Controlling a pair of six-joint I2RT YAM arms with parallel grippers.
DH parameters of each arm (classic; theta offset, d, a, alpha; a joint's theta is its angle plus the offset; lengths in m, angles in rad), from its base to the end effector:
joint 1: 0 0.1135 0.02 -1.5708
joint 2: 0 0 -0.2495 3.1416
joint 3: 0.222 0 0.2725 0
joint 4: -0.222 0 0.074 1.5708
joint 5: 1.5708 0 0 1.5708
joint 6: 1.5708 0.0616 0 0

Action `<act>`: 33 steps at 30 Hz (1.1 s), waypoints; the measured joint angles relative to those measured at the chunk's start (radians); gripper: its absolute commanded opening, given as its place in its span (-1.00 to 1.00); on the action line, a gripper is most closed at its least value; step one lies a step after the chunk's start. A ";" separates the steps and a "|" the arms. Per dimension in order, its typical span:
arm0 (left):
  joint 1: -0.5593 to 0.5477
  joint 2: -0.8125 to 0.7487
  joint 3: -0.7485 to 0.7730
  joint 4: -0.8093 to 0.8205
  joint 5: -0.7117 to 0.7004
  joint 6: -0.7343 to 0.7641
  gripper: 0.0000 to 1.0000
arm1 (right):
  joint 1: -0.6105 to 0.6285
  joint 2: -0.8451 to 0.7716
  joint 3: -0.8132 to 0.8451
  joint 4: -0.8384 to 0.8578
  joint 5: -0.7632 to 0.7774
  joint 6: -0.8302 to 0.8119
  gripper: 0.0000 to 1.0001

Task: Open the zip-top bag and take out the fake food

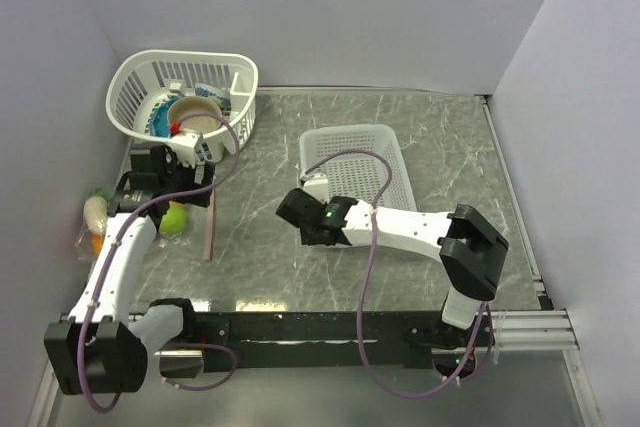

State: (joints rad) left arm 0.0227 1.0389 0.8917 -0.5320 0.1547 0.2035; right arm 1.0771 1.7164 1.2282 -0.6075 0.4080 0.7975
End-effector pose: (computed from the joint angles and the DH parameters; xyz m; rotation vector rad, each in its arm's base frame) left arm 0.2703 -0.0034 0.2642 0.2848 2.2227 -0.0517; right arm 0.2010 0.3220 0.1726 -0.2273 2.5256 0.1841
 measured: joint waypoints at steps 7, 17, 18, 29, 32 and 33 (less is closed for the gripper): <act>0.000 0.040 -0.176 0.090 -0.130 0.097 0.99 | 0.025 -0.004 0.004 -0.029 -0.051 0.069 0.58; -0.001 0.019 -0.252 0.208 -0.260 0.158 0.99 | 0.025 -0.275 -0.083 0.001 0.047 0.067 0.71; -0.003 0.026 -0.262 0.220 -0.265 0.159 0.99 | 0.025 -0.293 -0.083 0.013 0.057 0.061 0.70; -0.100 0.232 -0.315 0.320 -0.314 0.167 0.92 | 0.025 -0.367 -0.119 0.093 0.087 0.019 0.71; -0.137 0.272 -0.311 0.349 -0.326 0.161 0.35 | 0.025 -0.402 -0.140 0.108 0.089 0.016 0.71; -0.144 0.283 -0.306 0.356 -0.328 0.152 0.21 | 0.025 -0.410 -0.143 0.110 0.089 0.016 0.71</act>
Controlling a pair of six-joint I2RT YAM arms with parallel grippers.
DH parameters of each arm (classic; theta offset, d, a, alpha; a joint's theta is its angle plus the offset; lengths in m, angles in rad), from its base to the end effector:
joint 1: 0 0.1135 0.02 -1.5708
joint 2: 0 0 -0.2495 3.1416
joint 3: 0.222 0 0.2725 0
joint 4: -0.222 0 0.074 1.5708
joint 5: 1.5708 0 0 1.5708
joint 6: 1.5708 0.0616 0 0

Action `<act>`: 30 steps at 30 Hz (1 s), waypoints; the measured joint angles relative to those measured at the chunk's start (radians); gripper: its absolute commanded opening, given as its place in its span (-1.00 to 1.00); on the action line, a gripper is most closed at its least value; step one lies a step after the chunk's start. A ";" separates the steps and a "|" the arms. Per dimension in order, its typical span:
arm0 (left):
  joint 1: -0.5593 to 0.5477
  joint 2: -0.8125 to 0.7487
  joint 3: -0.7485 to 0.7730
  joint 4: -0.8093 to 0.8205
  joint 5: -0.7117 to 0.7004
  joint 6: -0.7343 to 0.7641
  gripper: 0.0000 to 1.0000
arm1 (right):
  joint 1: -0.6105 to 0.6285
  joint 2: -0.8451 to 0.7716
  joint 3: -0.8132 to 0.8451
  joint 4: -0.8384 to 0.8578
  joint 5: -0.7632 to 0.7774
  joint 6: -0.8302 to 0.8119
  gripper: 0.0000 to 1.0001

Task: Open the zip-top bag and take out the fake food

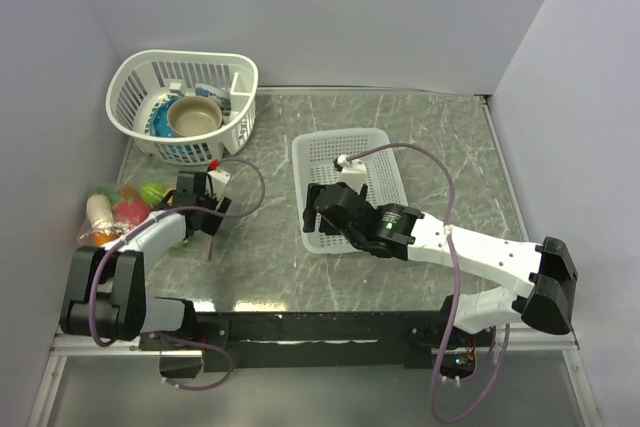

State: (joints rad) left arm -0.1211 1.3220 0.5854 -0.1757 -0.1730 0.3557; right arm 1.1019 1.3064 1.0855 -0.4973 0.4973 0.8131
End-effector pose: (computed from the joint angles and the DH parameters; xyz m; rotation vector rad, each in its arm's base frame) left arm 0.2774 -0.0231 0.1147 0.5163 2.4367 0.3140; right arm 0.1725 0.2756 0.2703 -0.0661 2.2319 0.4996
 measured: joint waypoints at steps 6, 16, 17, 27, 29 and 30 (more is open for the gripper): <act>-0.045 0.069 0.032 0.011 -0.002 -0.035 -0.92 | 0.000 -0.029 -0.013 0.020 0.010 -0.008 0.70; -0.078 0.058 0.107 -0.110 0.040 -0.074 -0.98 | 0.000 -0.033 -0.016 0.044 0.019 -0.027 0.68; -0.081 0.046 0.136 -0.151 0.053 -0.085 -0.99 | 0.000 -0.034 -0.021 0.051 0.019 -0.030 0.68; -0.107 -0.168 0.605 -0.495 0.315 -0.161 -0.98 | 0.000 -0.034 -0.078 0.125 -0.024 -0.069 0.68; -0.113 -0.211 0.645 -0.535 0.384 -0.163 -0.98 | 0.000 -0.034 -0.078 0.165 -0.060 -0.082 0.68; -0.116 -0.229 0.654 -0.556 0.418 -0.162 -0.98 | 0.000 -0.034 -0.078 0.188 -0.079 -0.094 0.68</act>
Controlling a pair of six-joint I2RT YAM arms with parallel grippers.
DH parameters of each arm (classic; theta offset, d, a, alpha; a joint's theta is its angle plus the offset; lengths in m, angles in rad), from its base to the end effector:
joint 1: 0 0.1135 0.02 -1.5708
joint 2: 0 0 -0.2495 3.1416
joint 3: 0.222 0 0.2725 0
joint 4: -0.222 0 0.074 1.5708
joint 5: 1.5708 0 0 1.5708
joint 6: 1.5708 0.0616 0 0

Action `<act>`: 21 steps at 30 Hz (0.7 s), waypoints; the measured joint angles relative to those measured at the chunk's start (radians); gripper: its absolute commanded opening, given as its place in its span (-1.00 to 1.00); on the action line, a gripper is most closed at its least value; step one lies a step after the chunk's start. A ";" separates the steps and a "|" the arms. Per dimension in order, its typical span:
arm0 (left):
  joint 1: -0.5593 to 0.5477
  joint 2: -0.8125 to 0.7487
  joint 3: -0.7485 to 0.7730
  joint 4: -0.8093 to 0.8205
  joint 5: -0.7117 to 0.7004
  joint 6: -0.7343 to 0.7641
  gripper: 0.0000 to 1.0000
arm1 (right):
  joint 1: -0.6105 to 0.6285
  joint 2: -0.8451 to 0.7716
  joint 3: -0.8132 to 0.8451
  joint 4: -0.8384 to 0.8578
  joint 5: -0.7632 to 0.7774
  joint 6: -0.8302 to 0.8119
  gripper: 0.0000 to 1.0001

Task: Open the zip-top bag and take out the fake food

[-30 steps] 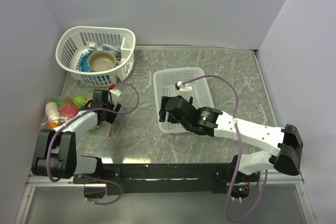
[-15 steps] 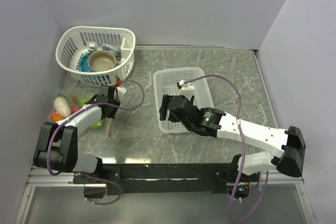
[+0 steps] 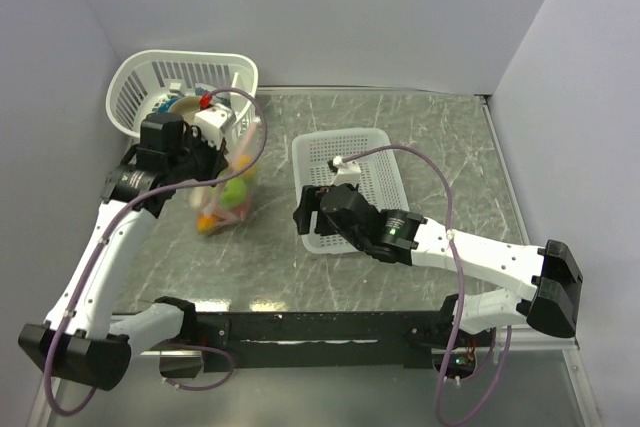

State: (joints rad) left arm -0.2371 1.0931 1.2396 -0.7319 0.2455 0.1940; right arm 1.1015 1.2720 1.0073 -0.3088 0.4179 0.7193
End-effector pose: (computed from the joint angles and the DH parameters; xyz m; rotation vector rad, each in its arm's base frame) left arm 0.2599 -0.0782 0.3593 0.5978 2.0656 -0.2895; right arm 0.1708 0.2815 0.2696 -0.1641 2.1507 0.6428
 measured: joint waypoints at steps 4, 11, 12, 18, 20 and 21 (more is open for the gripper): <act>-0.006 -0.029 0.005 -0.089 0.103 0.015 -0.99 | 0.000 0.000 0.000 0.092 -0.069 -0.066 0.70; -0.006 -0.051 -0.001 -0.172 0.144 0.069 -0.99 | -0.019 0.009 -0.001 0.208 -0.130 -0.255 0.73; -0.006 -0.056 -0.003 -0.175 0.144 0.076 -0.98 | -0.021 0.006 -0.008 0.234 -0.137 -0.285 0.74; -0.006 -0.060 0.002 -0.199 0.146 0.108 -0.99 | -0.024 -0.030 -0.153 0.425 -0.161 -0.459 0.73; -0.006 -0.060 0.019 -0.222 0.146 0.121 -0.99 | -0.024 -0.018 -0.177 0.465 -0.167 -0.506 0.73; -0.006 -0.060 0.030 -0.232 0.145 0.131 -0.98 | -0.024 -0.010 -0.182 0.490 -0.173 -0.531 0.73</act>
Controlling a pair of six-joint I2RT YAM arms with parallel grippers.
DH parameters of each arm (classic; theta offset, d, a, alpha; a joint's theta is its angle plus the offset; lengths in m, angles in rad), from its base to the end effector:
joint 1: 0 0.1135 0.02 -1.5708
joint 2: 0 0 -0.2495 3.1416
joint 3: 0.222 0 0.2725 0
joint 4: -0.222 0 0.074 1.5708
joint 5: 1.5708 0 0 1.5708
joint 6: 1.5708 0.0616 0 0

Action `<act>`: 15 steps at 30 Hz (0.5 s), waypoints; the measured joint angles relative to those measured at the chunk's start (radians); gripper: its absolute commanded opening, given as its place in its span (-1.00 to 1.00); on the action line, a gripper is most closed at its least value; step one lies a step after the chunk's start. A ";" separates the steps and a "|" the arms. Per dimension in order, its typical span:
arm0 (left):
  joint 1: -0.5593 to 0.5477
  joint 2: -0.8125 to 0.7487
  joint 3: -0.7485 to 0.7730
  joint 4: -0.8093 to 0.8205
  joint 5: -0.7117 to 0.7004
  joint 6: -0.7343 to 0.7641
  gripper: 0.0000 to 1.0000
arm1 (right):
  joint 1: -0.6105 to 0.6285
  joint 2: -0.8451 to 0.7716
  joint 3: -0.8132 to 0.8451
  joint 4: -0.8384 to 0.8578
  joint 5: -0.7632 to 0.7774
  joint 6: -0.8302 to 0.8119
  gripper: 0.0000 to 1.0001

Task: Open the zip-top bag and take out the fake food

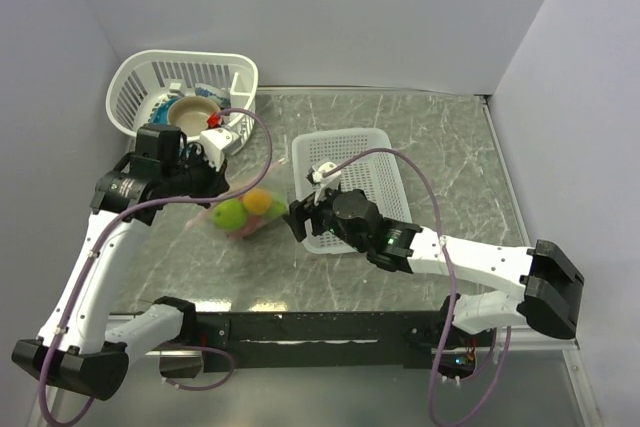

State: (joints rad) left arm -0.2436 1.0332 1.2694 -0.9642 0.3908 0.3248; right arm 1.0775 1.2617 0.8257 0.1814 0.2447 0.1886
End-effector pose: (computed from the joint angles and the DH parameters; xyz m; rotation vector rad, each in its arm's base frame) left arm 0.2218 -0.0793 0.3612 0.8247 2.1094 -0.4051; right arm 0.1741 0.2923 0.2596 -0.6406 1.7567 0.6668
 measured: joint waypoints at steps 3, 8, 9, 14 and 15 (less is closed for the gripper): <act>0.000 0.002 0.043 -0.043 -0.001 0.031 -0.98 | -0.002 0.025 0.000 0.092 -0.012 -0.068 0.74; 0.000 0.002 0.106 -0.106 -0.004 0.080 -0.98 | -0.039 0.071 0.000 0.230 -0.115 -0.145 0.74; 0.000 0.002 0.110 -0.115 -0.006 0.087 -0.98 | -0.053 0.086 0.002 0.259 -0.145 -0.154 0.73; 0.000 0.000 0.111 -0.153 -0.008 0.113 -0.98 | -0.124 0.197 0.049 0.354 -0.290 -0.153 0.73; 0.000 0.000 0.111 -0.157 -0.008 0.117 -0.98 | -0.142 0.229 0.065 0.373 -0.327 -0.142 0.73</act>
State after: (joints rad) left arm -0.2436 1.0328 1.3800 -1.1210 0.3824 0.4419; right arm 0.9352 1.4910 0.8906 0.5541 -0.0826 0.0467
